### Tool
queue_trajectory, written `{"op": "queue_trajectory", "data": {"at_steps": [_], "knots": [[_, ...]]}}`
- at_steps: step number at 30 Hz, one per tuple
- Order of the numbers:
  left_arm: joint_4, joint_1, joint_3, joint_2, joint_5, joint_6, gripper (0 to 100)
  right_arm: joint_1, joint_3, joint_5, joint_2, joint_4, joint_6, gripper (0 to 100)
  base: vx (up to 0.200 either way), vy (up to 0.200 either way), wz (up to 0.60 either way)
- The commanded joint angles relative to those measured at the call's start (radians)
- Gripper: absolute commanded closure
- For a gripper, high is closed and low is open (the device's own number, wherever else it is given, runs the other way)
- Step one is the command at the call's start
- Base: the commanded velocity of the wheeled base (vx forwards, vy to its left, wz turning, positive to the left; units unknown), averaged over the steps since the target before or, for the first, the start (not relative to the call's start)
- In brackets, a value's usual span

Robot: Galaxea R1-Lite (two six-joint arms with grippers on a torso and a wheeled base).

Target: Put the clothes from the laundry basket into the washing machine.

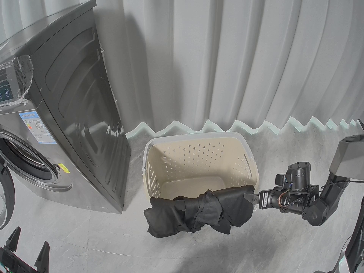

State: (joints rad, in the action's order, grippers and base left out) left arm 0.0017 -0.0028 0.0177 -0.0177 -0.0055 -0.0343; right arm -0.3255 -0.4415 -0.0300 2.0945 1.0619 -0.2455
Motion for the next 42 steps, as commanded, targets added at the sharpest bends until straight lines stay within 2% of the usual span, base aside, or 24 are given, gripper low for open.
{"op": "queue_trajectory", "data": {"at_steps": [1, 9, 19, 23, 25, 26, 33, 38, 42], "knots": [[0.0, 0.0, -0.015, 0.018, -0.001, -0.001, 0, -0.001, -0.054, -0.001, 0.09, 0.001, -0.009, 0, 0.0, 0.0, 0.0], [0.0, 0.0, -0.015, 0.018, -0.001, -0.001, 0, -0.03, -0.131, 0.001, 0.167, 0.001, -0.054, 0, 0.0, 0.0, 0.0], [0.0, 0.0, -0.015, 0.018, 0.001, -0.001, 0, -0.046, -0.22, 0.002, 0.23, -0.002, -0.069, 0, 0.0, 0.0, 0.0], [0.0, 0.0, -0.015, 0.018, 0.001, -0.001, 0, -0.049, -0.229, 0.035, 0.231, -0.002, -0.069, 0, 0.0, 0.0, 0.0], [0.0, 0.0, -0.015, 0.018, -0.001, -0.001, 0, -0.049, -0.229, 0.035, 0.234, 0.001, -0.07, 0, 0.0, 0.0, 0.0], [0.0, 0.0, -0.015, 0.018, 0.001, -0.001, 0, -0.049, -0.23, 0.035, 0.234, 0.001, -0.075, 100, 0.0, 0.0, 0.0], [0.0, 0.0, -0.015, 0.018, -0.001, -0.001, 0, -0.058, -0.218, 0.035, 0.233, 0.001, -0.086, 100, 0.0, 0.0, 0.0], [0.0, 0.0, -0.015, 0.018, 0.001, -0.001, 0, -0.089, -0.192, 0.036, 0.216, 0.0, -0.126, 100, 0.0, 0.0, 0.0], [0.0, 0.0, -0.015, 0.018, 0.001, -0.001, 0, -0.118, -0.149, 0.035, 0.193, 0.003, -0.133, 100, 0.0, 0.0, 0.0]]}}
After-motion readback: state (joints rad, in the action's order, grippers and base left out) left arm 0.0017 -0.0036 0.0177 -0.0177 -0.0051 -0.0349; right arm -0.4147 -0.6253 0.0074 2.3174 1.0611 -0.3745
